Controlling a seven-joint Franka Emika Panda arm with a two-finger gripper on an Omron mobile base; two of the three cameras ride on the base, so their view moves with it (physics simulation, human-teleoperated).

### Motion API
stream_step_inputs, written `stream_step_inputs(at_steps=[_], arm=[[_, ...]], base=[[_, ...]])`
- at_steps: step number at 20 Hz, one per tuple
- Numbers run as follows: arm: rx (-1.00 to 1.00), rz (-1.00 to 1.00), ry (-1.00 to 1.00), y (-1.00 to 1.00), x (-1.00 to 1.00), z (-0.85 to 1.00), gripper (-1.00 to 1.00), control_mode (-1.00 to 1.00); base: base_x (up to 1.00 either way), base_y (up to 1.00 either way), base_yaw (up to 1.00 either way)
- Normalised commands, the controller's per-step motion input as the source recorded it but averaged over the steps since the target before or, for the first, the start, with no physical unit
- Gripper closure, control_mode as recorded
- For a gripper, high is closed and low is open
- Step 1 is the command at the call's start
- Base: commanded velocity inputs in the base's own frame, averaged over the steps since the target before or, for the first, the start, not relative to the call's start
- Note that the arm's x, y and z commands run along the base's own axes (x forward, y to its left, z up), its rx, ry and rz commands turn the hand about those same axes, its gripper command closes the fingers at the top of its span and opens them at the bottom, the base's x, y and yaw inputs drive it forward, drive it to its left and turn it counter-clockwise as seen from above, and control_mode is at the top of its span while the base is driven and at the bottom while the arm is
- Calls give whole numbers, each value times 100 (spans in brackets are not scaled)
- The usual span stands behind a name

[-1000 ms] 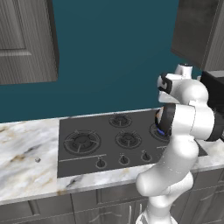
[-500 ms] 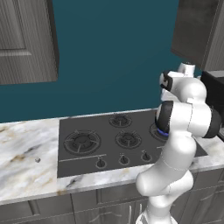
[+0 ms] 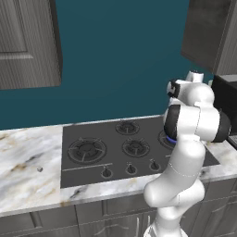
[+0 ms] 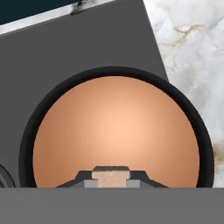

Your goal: Pick up the sugar cube(s) and place them in the saucepan with hot chocolate.

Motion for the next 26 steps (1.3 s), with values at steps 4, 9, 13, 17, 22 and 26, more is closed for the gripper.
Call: stream_step_inputs(at_steps=[4, 9, 13, 17, 22, 26], arm=[[0, 0, 0, 0, 0, -23, 100, -100], [0, 0, 0, 0, 2, -17, 100, -100], [0, 0, 0, 0, 2, -14, 100, -100], [0, 0, 0, 0, 1, -9, 100, -100], [0, 0, 0, 0, 0, 0, -100, -100], [0, 0, 0, 0, 0, 0, -100, -100]], base=[[0, 0, 0], [0, 0, 0], [0, 0, 0], [0, 0, 0], [0, 0, 0], [0, 0, 0]])
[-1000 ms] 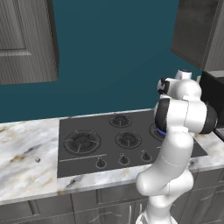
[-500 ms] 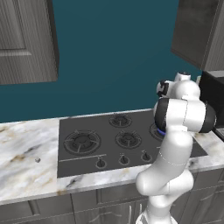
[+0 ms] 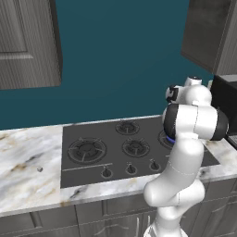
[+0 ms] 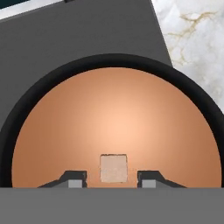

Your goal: Pick up the sugar cube(s) and place them in the saucepan with hot chocolate.

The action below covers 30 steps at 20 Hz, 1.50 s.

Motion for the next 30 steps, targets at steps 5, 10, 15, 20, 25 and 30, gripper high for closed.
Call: stream_step_inputs(at_steps=[5, 10, 15, 20, 25, 30], arm=[[0, 0, 0, 0, 0, 0, -100, -100], [0, 0, 0, 0, -1, 0, -100, -100], [3, 0, -12, 0, -11, 2, -100, -100], [9, 0, -21, 0, -22, 17, -100, -100], [11, 0, -28, 0, -39, 22, -100, -100], [0, 0, -14, 10, -29, 1, -100, -100]], base=[[0, 0, 0], [0, 0, 0], [0, 0, 0], [0, 0, 0], [0, 0, 0], [0, 0, 0]])
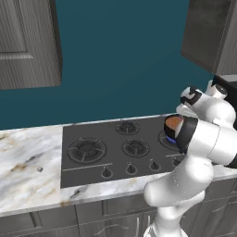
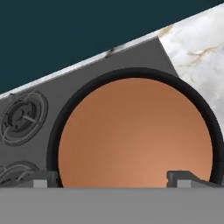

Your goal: Pick up the sugar cube(s) and place them in the saucepan with hot chocolate.

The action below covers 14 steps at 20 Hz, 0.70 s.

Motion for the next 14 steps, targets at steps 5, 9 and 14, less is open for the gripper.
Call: stream_step_inputs(at_steps=[5, 9, 14], arm=[[-7, 0, -6, 78, -33, 6, -100, -100], [-13, 6, 0, 100, -20, 4, -100, -100], [-11, 13, 0, 100, -17, 0, -100, -100]], base=[[0, 0, 0], [0, 0, 0], [0, 0, 0]])
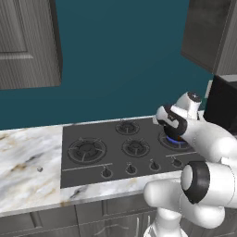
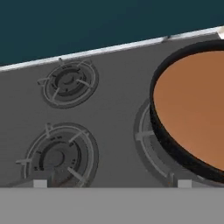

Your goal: Pick up the sugar cube(s) and place them in the saucepan with hot chocolate.

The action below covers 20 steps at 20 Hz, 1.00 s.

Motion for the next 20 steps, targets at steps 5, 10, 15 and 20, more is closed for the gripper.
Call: stream_step_inputs(at_steps=[5, 10, 15, 20], arm=[[-8, 19, 0, 100, -3, 0, -100, -100], [-6, 27, 8, 100, 0, 6, -100, -100], [-6, 33, 23, 91, 1, 11, -100, -100], [-10, 33, 21, 91, 3, 11, -100, -100]], base=[[0, 0, 0], [0, 0, 0], [0, 0, 0], [0, 0, 0]])
